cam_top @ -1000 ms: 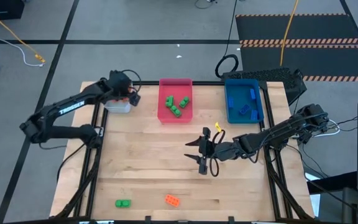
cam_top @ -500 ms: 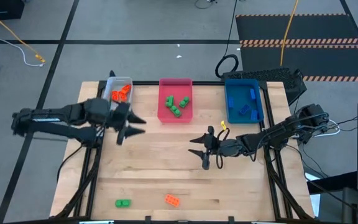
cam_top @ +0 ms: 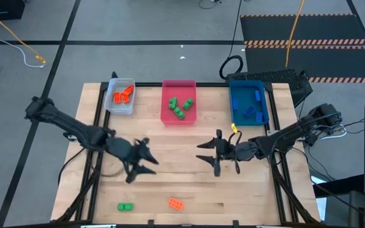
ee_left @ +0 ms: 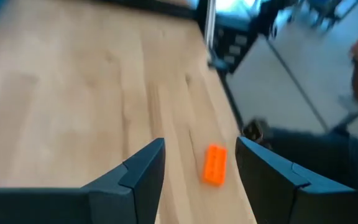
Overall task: Sort & place blocks by color
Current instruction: Put the orange game piece into the white bin
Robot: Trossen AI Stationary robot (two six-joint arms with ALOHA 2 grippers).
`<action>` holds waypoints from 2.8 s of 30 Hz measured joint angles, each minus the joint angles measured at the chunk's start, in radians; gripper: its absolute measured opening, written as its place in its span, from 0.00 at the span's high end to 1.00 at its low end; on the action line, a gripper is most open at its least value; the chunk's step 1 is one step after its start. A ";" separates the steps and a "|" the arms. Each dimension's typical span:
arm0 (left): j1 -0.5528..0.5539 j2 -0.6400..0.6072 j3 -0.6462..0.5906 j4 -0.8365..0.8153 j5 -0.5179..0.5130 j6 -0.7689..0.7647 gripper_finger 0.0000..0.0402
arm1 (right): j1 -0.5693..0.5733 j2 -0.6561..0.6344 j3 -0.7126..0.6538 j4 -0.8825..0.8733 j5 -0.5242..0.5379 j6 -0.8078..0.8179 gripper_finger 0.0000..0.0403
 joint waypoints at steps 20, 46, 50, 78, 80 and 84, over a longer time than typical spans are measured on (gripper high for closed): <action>-0.212 0.338 0.000 0.135 -0.186 0.167 0.51 | 0.069 -0.062 0.000 -0.074 0.001 -0.100 0.54; -0.217 0.714 0.322 0.008 -0.146 0.223 0.15 | 0.031 -0.155 0.001 -0.128 0.005 -0.132 0.54; -0.193 0.768 0.340 0.001 -0.111 0.201 0.18 | 0.031 -0.155 0.000 -0.128 0.005 -0.139 0.54; -0.201 0.824 0.341 0.109 -0.046 0.176 0.33 | 0.031 -0.155 0.001 -0.127 0.005 -0.157 0.54; -0.204 0.824 0.341 0.110 -0.042 0.167 0.33 | 0.031 -0.155 0.000 -0.127 0.005 -0.157 0.54; -0.203 0.824 0.341 0.109 -0.021 0.155 0.33 | 0.031 -0.155 0.001 -0.127 0.005 -0.157 0.54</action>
